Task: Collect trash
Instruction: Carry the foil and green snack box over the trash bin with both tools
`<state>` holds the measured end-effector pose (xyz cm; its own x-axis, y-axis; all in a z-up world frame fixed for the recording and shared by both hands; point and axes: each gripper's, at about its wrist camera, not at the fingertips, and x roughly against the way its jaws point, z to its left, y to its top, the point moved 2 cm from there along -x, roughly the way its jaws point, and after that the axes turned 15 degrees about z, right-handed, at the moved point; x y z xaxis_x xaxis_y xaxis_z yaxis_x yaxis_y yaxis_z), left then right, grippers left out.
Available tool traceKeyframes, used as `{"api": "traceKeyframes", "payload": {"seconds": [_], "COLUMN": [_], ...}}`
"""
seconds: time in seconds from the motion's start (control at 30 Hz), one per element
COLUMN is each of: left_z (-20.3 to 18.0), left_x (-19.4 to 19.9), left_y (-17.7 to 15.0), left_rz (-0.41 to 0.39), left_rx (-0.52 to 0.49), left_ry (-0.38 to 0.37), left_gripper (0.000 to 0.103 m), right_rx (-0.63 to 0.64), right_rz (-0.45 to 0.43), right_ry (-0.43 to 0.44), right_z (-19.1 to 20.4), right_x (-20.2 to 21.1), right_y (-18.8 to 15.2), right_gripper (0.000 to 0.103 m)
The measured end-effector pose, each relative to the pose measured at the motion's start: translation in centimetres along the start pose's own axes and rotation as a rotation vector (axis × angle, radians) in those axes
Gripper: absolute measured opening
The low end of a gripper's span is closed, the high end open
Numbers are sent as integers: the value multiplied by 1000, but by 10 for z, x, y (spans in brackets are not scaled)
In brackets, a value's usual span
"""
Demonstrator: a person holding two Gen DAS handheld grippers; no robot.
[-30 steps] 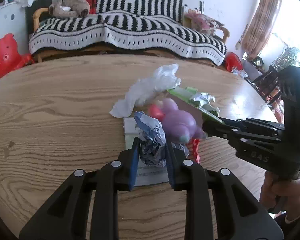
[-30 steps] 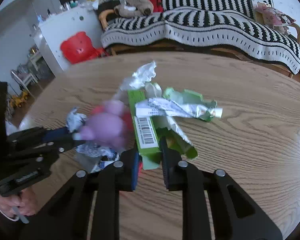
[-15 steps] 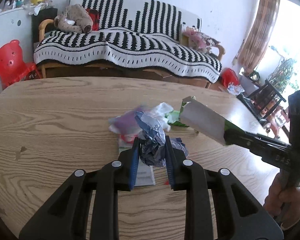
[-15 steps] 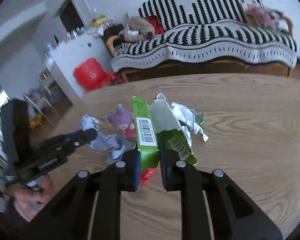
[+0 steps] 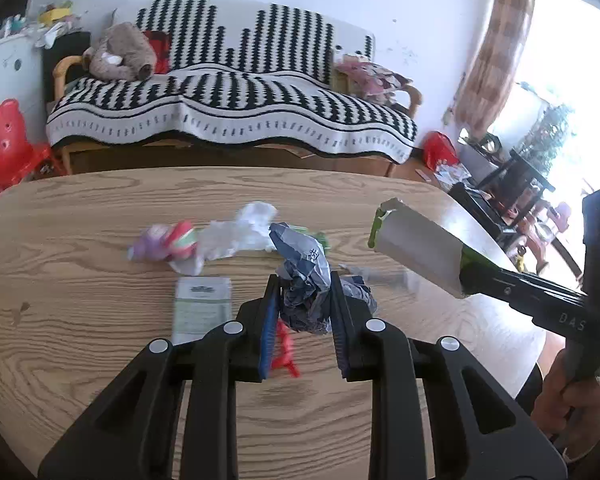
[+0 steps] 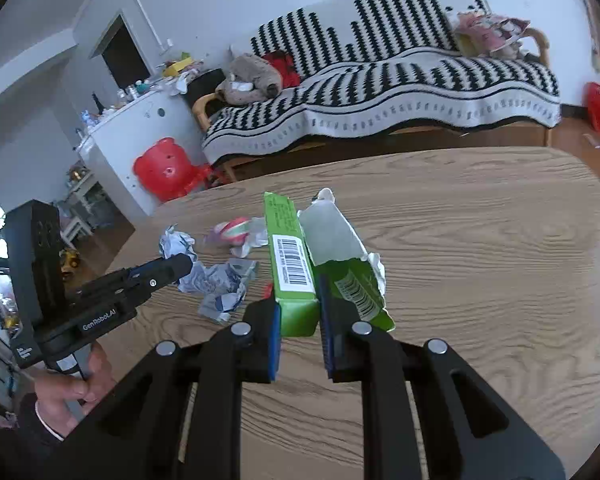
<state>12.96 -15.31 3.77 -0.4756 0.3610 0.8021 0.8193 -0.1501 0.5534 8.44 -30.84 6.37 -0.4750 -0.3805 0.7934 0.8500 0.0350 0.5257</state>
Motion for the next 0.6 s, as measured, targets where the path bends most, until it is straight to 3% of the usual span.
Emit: {"api": "traceKeyframes", "payload": {"seconds": [0.33, 0.6], "left_z": [-78, -169], "left_x": [-13, -38], "left_y": [2, -10], "left_rz": [23, 66], "left_rx": [-119, -259], "left_ry": [-51, -117], "left_gripper": [23, 23], "right_rx": [-75, -176], "right_rz": [-55, -98], "right_ry": [-87, -176], "right_z": [-50, -113], "right_x": [64, 121], "right_y": [-37, -82], "right_gripper": [17, 17]}}
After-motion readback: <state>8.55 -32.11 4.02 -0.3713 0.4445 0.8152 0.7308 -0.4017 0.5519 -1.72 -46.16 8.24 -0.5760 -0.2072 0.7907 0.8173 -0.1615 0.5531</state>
